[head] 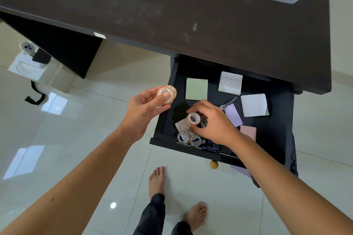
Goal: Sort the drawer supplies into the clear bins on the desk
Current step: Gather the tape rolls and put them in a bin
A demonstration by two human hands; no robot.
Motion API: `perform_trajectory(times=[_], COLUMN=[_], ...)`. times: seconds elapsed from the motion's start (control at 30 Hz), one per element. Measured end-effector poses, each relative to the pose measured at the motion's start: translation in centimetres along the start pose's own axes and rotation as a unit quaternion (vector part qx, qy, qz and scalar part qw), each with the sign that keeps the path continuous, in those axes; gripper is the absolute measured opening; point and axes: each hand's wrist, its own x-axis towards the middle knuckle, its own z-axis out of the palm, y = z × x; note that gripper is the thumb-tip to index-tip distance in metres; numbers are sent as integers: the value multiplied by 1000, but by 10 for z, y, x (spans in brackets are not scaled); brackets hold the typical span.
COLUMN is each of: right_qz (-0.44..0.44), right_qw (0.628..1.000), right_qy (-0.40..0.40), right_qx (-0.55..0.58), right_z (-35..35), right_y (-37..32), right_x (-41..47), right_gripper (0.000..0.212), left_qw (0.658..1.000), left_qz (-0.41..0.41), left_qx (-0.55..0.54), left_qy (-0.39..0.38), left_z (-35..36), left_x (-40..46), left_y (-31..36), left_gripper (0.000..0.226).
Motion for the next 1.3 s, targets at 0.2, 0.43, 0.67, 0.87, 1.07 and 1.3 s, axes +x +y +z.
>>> perform_trajectory(times=[0.2, 0.43, 0.67, 0.87, 1.07, 1.3], right_qz=[3, -9, -43, -51, -51, -67], right_qw=[996, 987, 985, 983, 985, 987], right_qy=[-90, -149, -155, -169, -157, -142], right_qx=[-24, -51, -57, -58, -40, -36], right_z=[-8, -1, 1, 2, -3, -5], right_y=[15, 21, 25, 29, 24, 8], right_x=[-19, -22, -22, -22, -18, 1], right_gripper=[48, 53, 42, 48, 47, 51], left_qw=[1000, 1000, 1000, 1000, 1000, 1000], left_qz=[1, 4, 9, 14, 14, 7], left_qx=[-2, 5, 10, 11, 8, 4], left_qy=[5, 11, 17, 22, 26, 27], left_z=[1, 5, 6, 8, 7, 4], left_x=[-1, -5, -6, -7, -8, -12], left_y=[-1, 0, -4, -5, -5, -7], left_gripper=[46, 52, 54, 55, 57, 56])
